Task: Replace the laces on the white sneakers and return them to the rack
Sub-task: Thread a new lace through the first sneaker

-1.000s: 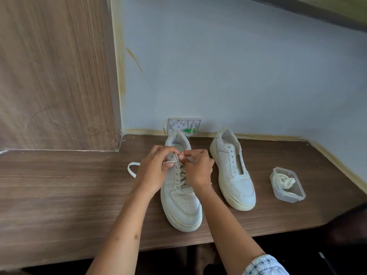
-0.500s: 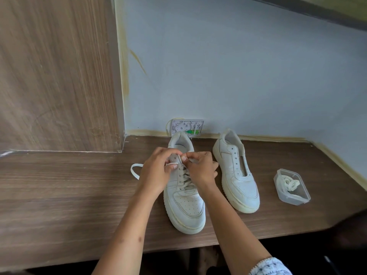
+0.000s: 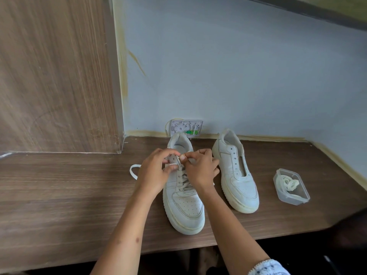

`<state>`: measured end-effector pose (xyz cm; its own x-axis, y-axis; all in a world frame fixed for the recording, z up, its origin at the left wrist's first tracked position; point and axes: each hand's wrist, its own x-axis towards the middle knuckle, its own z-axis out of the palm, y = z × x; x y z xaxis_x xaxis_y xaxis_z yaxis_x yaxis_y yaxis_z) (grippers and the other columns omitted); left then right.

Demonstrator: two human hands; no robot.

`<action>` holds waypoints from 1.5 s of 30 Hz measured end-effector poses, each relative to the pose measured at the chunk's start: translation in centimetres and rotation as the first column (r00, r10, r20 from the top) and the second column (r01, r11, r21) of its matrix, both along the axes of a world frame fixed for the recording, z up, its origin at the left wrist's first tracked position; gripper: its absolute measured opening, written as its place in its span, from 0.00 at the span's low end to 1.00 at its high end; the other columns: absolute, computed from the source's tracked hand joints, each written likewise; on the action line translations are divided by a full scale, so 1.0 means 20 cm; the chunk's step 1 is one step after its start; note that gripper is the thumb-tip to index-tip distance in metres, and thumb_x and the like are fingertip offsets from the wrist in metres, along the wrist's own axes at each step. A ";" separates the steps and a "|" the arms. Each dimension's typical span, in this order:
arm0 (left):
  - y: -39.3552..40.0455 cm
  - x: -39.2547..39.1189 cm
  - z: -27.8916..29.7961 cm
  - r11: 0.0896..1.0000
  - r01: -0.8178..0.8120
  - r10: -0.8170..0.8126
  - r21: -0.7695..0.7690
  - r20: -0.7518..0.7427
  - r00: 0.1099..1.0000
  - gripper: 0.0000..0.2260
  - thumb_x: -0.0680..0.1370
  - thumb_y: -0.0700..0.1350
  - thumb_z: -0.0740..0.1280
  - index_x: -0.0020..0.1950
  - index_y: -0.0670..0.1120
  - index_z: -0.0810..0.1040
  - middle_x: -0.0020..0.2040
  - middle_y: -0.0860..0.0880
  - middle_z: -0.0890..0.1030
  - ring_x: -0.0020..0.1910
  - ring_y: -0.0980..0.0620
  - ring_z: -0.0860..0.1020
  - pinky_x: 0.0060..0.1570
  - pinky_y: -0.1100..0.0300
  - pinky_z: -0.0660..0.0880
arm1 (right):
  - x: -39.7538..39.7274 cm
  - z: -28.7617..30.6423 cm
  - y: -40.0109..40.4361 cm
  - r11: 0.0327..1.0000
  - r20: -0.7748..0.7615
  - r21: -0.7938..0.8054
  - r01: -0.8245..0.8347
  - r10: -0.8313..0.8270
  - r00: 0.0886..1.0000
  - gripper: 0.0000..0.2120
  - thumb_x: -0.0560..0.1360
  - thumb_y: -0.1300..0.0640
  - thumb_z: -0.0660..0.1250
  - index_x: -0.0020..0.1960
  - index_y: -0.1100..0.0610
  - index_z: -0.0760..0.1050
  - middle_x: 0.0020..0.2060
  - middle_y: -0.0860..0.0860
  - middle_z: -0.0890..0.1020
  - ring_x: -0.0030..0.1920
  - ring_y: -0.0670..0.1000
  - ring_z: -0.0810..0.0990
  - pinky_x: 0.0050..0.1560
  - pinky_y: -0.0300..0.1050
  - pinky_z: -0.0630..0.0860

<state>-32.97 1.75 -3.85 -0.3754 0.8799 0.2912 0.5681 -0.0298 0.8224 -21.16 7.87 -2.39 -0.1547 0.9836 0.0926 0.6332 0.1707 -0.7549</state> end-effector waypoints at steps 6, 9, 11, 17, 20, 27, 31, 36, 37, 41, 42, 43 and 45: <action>0.00 0.00 0.00 0.999 -0.028 0.027 0.026 0.052 0.998 0.14 0.71 0.40 0.75 0.52 0.55 0.81 0.52 0.54 0.80 0.47 0.58 0.80 0.44 0.67 0.73 | 0.00 0.00 0.00 0.996 -0.197 -0.091 -0.027 0.009 0.980 0.03 0.74 0.49 0.72 0.45 0.48 0.82 0.50 0.42 0.67 0.59 0.48 0.61 0.66 0.51 0.63; -0.01 0.00 0.00 1.000 -0.014 0.013 0.023 0.051 0.999 0.14 0.71 0.40 0.75 0.52 0.55 0.81 0.52 0.54 0.80 0.47 0.59 0.80 0.43 0.68 0.72 | 0.03 0.01 0.01 0.995 -0.158 -0.043 -0.094 0.086 0.984 0.03 0.74 0.48 0.73 0.43 0.45 0.81 0.49 0.41 0.67 0.59 0.49 0.62 0.63 0.46 0.63; 0.00 0.00 0.00 1.000 -0.012 0.012 0.019 0.035 0.999 0.13 0.71 0.40 0.75 0.50 0.55 0.80 0.51 0.55 0.80 0.47 0.59 0.80 0.42 0.70 0.71 | 0.03 0.02 0.02 0.991 -0.006 0.095 -0.091 0.092 0.996 0.03 0.74 0.48 0.72 0.46 0.45 0.83 0.50 0.43 0.66 0.57 0.49 0.61 0.61 0.47 0.59; 0.01 -0.03 -0.02 0.999 -0.014 0.012 0.030 0.071 0.997 0.12 0.69 0.38 0.77 0.43 0.51 0.76 0.47 0.52 0.83 0.42 0.65 0.81 0.39 0.73 0.73 | -0.01 -0.01 -0.04 0.965 0.054 0.245 -0.094 0.083 0.995 0.03 0.75 0.53 0.71 0.47 0.48 0.84 0.51 0.45 0.67 0.55 0.48 0.60 0.60 0.48 0.57; 0.01 -0.03 -0.05 0.998 -0.048 0.041 0.049 0.129 0.991 0.15 0.69 0.40 0.77 0.35 0.53 0.71 0.42 0.52 0.83 0.41 0.61 0.83 0.50 0.64 0.77 | 0.00 0.00 -0.02 0.961 0.045 0.257 -0.101 0.093 0.995 0.03 0.75 0.54 0.71 0.47 0.47 0.84 0.51 0.45 0.68 0.55 0.49 0.61 0.56 0.46 0.55; 0.02 -0.05 -0.09 0.995 -0.083 0.072 0.051 0.179 0.981 0.12 0.74 0.42 0.74 0.37 0.54 0.74 0.39 0.50 0.83 0.41 0.54 0.82 0.59 0.54 0.75 | 0.03 -0.01 0.00 0.922 0.130 0.384 -0.058 0.008 0.991 0.03 0.74 0.56 0.73 0.44 0.48 0.83 0.50 0.44 0.69 0.56 0.53 0.65 0.59 0.51 0.60; 0.00 0.03 -0.01 0.989 -0.141 0.127 0.048 0.222 0.967 0.10 0.71 0.55 0.74 0.41 0.50 0.79 0.38 0.55 0.82 0.41 0.61 0.80 0.53 0.65 0.74 | 0.04 -0.01 0.00 0.933 0.086 0.353 -0.072 0.044 0.995 0.05 0.74 0.57 0.72 0.45 0.47 0.83 0.49 0.44 0.68 0.54 0.49 0.62 0.55 0.45 0.55; 0.03 0.07 -0.01 0.977 -0.207 0.197 0.046 0.165 0.966 0.08 0.72 0.50 0.74 0.37 0.46 0.83 0.32 0.57 0.81 0.37 0.62 0.79 0.74 0.47 0.58 | 0.04 -0.01 0.00 0.943 0.086 0.329 -0.054 0.027 0.996 0.03 0.75 0.53 0.72 0.46 0.45 0.83 0.49 0.43 0.68 0.54 0.49 0.62 0.55 0.46 0.56; 0.03 0.07 -0.02 0.975 -0.216 0.205 0.052 0.172 0.964 0.07 0.73 0.47 0.73 0.37 0.45 0.84 0.32 0.57 0.82 0.38 0.62 0.79 0.74 0.49 0.56 | 0.04 -0.01 -0.01 0.943 0.087 0.330 -0.043 0.015 0.996 0.03 0.75 0.52 0.72 0.46 0.45 0.83 0.49 0.44 0.69 0.54 0.50 0.63 0.55 0.46 0.56; 0.03 0.05 -0.04 0.979 -0.195 0.179 0.060 0.212 0.961 0.07 0.75 0.42 0.71 0.37 0.45 0.84 0.31 0.55 0.82 0.36 0.59 0.79 0.72 0.41 0.58 | 0.01 -0.02 -0.02 0.947 0.148 0.317 -0.039 -0.009 0.989 0.04 0.76 0.53 0.70 0.47 0.46 0.83 0.52 0.45 0.70 0.57 0.53 0.64 0.57 0.44 0.53; 0.03 0.04 -0.05 0.981 -0.183 0.167 0.057 0.215 0.962 0.07 0.75 0.42 0.71 0.37 0.44 0.84 0.30 0.54 0.82 0.36 0.58 0.79 0.71 0.38 0.60 | 0.01 -0.02 -0.02 0.949 0.156 0.311 -0.045 -0.005 0.988 0.04 0.76 0.53 0.69 0.47 0.46 0.83 0.53 0.45 0.70 0.57 0.53 0.64 0.57 0.44 0.53; 0.03 0.03 -0.05 0.983 -0.176 0.160 0.055 0.218 0.963 0.07 0.75 0.43 0.71 0.37 0.45 0.84 0.30 0.53 0.82 0.36 0.58 0.79 0.68 0.36 0.62 | 0.01 -0.02 -0.02 0.950 0.157 0.308 -0.051 0.002 0.988 0.04 0.76 0.52 0.69 0.46 0.46 0.83 0.53 0.45 0.69 0.57 0.53 0.64 0.58 0.44 0.52; 0.03 0.03 -0.05 0.984 -0.166 0.149 0.064 0.221 0.964 0.07 0.75 0.43 0.71 0.38 0.45 0.84 0.32 0.53 0.82 0.35 0.58 0.79 0.65 0.34 0.65 | 0.02 -0.01 -0.02 0.946 0.165 0.317 -0.065 0.012 0.986 0.03 0.75 0.51 0.70 0.46 0.46 0.83 0.53 0.44 0.69 0.58 0.53 0.64 0.59 0.46 0.53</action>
